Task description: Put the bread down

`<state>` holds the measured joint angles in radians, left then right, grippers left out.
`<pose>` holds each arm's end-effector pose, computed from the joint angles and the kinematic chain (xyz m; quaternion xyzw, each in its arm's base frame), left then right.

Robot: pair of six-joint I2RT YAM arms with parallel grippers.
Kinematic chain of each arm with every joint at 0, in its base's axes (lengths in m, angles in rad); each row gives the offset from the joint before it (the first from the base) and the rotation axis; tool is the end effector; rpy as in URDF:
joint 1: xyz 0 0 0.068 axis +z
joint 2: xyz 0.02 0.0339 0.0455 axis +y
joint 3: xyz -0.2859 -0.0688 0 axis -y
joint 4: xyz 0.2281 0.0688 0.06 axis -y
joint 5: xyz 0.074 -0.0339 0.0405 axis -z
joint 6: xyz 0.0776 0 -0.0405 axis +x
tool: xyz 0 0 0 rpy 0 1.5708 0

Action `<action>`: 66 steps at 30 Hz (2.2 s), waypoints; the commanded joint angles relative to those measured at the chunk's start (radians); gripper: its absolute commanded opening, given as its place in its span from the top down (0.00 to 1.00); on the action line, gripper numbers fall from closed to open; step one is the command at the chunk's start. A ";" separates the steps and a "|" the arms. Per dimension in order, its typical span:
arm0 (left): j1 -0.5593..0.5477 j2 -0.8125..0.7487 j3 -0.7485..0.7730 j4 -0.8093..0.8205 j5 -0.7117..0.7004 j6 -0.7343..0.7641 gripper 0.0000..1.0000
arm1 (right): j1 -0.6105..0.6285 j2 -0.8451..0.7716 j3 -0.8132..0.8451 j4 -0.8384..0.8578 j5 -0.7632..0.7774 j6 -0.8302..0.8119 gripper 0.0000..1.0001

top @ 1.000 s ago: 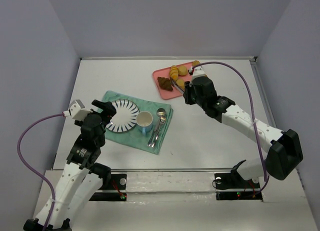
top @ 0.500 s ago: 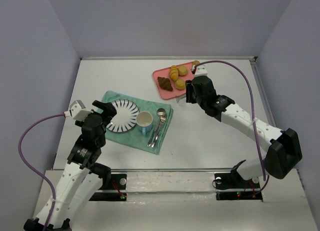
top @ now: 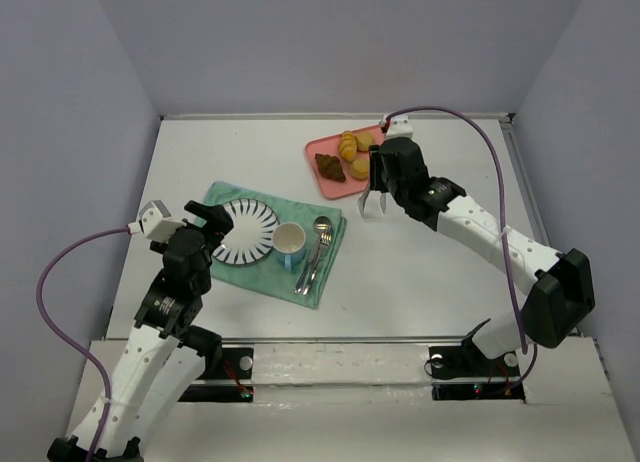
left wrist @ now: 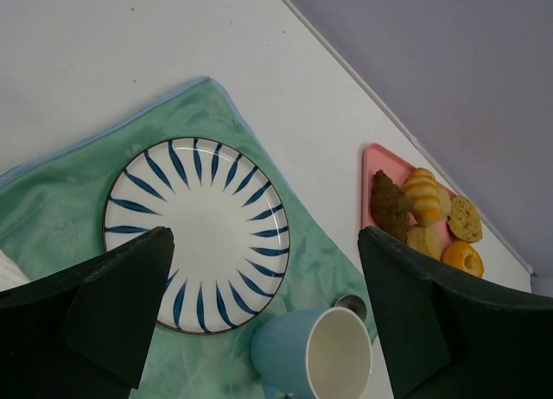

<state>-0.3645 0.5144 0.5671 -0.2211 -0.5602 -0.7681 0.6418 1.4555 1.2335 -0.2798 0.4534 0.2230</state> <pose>0.1394 -0.0091 0.3027 -0.3219 0.6836 -0.1544 0.6365 0.2998 0.1816 0.3367 -0.0623 0.8440 0.0324 0.5317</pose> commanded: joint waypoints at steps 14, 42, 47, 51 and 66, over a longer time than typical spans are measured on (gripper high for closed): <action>0.002 -0.007 0.011 0.016 -0.049 0.001 0.01 | -0.083 0.248 0.411 0.073 -0.028 -0.163 0.55; 0.002 0.021 0.031 -0.011 -0.107 -0.011 0.01 | -0.171 0.520 0.629 0.060 -0.178 -0.166 0.62; 0.002 0.012 0.033 -0.014 -0.107 -0.014 0.01 | -0.171 0.479 0.609 0.060 -0.127 -0.160 0.76; 0.002 0.007 0.030 -0.015 -0.104 -0.014 0.01 | -0.171 0.392 0.572 0.070 -0.110 -0.175 0.80; 0.004 -0.016 0.030 -0.021 -0.095 -0.034 0.01 | 0.027 0.111 0.466 0.079 -0.519 -0.275 0.81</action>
<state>-0.3645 0.5144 0.5671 -0.2527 -0.6266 -0.7757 0.5560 1.5791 1.7058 -0.2535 0.0956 0.0139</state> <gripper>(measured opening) 0.990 0.373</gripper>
